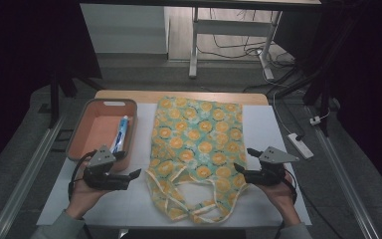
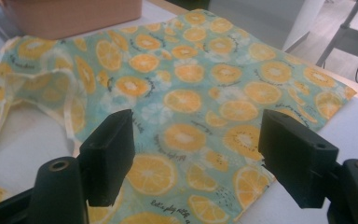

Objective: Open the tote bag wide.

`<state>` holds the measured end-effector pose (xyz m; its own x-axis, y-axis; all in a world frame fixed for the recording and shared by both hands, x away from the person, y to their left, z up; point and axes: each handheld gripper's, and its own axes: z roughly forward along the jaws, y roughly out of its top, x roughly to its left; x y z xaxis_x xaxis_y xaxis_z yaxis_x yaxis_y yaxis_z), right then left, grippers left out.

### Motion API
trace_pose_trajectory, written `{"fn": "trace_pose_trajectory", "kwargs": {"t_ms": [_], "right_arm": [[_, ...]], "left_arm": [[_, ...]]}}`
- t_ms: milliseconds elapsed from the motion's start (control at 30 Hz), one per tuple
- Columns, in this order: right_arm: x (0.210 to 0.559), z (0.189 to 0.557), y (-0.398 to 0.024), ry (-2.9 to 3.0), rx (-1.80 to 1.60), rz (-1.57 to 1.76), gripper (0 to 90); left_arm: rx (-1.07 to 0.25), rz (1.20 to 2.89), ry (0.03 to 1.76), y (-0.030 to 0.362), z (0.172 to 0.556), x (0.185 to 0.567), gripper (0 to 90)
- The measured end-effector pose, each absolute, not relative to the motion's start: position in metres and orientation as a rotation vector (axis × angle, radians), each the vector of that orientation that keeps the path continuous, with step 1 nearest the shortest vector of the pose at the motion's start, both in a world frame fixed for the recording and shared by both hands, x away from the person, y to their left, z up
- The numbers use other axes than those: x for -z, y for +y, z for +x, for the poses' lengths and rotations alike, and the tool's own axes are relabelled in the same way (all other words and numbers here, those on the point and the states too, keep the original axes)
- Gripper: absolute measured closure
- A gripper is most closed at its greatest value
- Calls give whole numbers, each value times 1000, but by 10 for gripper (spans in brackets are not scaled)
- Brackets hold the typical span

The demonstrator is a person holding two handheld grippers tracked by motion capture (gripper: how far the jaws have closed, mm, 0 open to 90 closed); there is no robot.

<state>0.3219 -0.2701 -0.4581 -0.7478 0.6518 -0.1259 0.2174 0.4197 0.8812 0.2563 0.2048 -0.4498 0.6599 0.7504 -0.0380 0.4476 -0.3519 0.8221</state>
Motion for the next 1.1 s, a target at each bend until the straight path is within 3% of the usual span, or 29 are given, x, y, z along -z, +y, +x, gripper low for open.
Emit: {"fn": "trace_pose_trajectory", "kwargs": {"t_ms": [633,933,1100], "right_arm": [[462,314,-254,2305,-1337,679,273],[465,312,-248,2330,-1329,666,273],[468,312,-246,2348,-1314,658,272]], "left_arm": [[-371,2206,776,141,269,455,182],[-356,2320,749,101,299,469,191],[-353,2379,761,82,316,482,245]]}}
